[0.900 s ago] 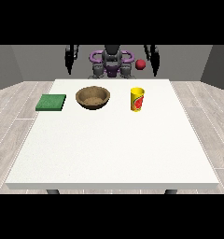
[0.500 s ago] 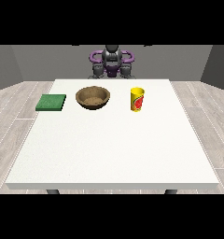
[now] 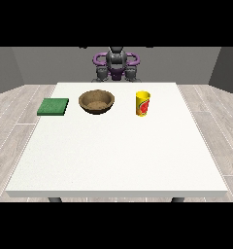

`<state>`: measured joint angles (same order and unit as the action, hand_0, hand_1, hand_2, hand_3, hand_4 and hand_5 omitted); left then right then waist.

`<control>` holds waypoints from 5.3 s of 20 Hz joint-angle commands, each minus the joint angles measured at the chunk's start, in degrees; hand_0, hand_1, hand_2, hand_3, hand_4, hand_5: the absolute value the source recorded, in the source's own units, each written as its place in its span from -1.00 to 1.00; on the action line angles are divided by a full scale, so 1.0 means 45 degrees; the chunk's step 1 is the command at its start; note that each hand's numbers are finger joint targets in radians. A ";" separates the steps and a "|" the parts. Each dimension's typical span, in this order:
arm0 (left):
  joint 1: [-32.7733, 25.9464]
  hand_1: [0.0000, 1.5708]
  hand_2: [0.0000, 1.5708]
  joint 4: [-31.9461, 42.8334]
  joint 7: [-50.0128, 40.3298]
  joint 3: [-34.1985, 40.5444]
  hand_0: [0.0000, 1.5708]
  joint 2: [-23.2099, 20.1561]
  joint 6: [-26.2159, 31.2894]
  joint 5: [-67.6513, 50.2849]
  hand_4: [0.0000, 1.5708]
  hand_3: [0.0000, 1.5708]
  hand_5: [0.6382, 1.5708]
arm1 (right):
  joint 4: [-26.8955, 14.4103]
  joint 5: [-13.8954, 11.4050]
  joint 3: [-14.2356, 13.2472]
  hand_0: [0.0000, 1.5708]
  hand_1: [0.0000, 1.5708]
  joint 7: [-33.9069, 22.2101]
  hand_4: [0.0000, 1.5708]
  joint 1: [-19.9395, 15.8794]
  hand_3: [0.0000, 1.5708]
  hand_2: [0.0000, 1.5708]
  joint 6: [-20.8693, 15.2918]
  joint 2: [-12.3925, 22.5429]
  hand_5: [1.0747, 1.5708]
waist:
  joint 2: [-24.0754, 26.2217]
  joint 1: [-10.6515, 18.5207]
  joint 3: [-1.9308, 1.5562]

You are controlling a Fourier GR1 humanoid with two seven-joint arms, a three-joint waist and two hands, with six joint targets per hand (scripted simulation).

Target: Pick the cup and pour the ball into the bowl, then pick the bowl and place it on the pad

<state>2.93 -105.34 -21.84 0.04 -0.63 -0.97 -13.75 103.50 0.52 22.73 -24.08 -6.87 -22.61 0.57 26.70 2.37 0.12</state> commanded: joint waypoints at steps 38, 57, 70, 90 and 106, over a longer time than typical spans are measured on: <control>0.5009 -1.00 -1.00 1.2461 1.2843 0.3401 -1.00 -0.2206 0.1608 0.2033 -1.00 -1.00 0.70 | 0.2417 0.1786 -0.4562 -1.00 -1.00 0.0964 -1.00 -0.3755 -1.00 -1.00 0.3522 0.2070 0.99 | -0.8529 -0.2647 -0.0021; 0.6084 0.68 1.00 1.6055 1.7525 0.4423 0.68 -0.3512 -0.1732 0.3207 0.28 1.00 0.84 | 0.5594 0.3640 -0.5966 -1.00 -1.00 0.1228 -1.00 -0.2389 -1.00 -1.00 0.5419 0.3209 0.97 | -1.0704 -0.4873 -0.0017; 0.7636 0.73 1.00 1.5875 1.3980 0.2096 0.73 -0.2998 -0.4557 0.5871 0.42 1.00 0.85 | 0.2878 0.4596 -0.7394 -1.00 -1.00 0.1282 -0.76 -0.1642 -1.00 -1.00 0.6151 0.3429 0.95 | -0.7676 -0.3525 -0.0042; 1.1526 0.74 1.00 1.8700 0.6276 -0.2183 0.74 -0.2775 -1.1062 1.3733 0.02 1.00 0.99 | 0.1435 0.4735 -0.7071 -1.00 -1.00 0.1816 -0.57 -0.2828 -1.00 -1.00 0.6751 0.3364 0.97 | -0.8010 -0.4461 -0.0047; 1.3759 0.91 1.00 2.1912 -0.0055 -0.8902 0.91 -0.0307 -0.8000 2.2243 0.30 1.00 0.88 | -0.1769 0.3825 -0.7097 -1.00 -1.00 0.2781 -0.51 -0.2054 -1.00 -1.00 0.6690 0.2829 0.98 | -0.5346 -0.3058 -0.0068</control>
<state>62.28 -9.02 -16.23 -33.18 -4.88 -41.60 78.27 97.94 18.84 -10.24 -12.87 -17.86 7.26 14.56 0.52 -12.19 -0.19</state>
